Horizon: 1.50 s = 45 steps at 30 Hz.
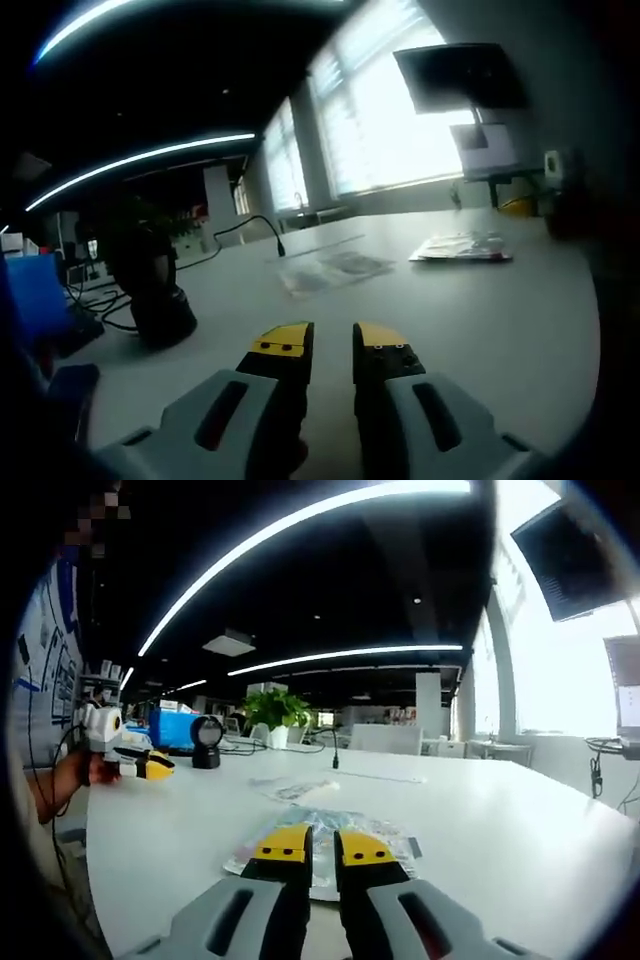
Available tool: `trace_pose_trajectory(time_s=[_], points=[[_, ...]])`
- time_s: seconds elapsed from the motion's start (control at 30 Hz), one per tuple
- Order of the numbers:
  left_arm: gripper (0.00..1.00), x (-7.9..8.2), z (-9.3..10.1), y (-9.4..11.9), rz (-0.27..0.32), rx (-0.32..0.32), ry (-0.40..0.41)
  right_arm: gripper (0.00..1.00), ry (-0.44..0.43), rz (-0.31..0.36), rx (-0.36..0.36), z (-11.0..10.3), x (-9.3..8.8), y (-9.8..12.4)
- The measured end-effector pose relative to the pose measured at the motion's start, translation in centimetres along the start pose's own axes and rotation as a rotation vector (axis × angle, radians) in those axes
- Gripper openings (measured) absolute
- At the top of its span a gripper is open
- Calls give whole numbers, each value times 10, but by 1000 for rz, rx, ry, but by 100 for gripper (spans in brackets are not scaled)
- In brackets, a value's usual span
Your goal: Clip sheet goods on table flip sheet goods clip sheet goods scan sheet goods put sheet goods back to table
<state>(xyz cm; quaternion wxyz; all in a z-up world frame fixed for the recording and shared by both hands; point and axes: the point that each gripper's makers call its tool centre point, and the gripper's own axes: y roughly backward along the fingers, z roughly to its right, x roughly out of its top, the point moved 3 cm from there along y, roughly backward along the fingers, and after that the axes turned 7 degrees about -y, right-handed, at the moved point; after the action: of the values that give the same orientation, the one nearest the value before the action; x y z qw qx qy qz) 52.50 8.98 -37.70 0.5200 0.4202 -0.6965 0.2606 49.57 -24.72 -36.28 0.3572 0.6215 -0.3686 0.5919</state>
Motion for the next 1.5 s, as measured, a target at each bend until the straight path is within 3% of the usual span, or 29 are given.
trace_pose_trajectory(time_s=[0.77,0.93,1.23,1.5], points=[[8,-1,5,3,-9,-4,-37,3,2,3,-38,11,-4,1],[8,2,4,5,15,-16,4,3,-2,2,-33,11,-4,0],[8,0,5,3,4,-12,-11,3,2,10,-34,12,-4,1],[8,0,5,3,2,-9,-16,6,-37,-15,-52,20,0,0]])
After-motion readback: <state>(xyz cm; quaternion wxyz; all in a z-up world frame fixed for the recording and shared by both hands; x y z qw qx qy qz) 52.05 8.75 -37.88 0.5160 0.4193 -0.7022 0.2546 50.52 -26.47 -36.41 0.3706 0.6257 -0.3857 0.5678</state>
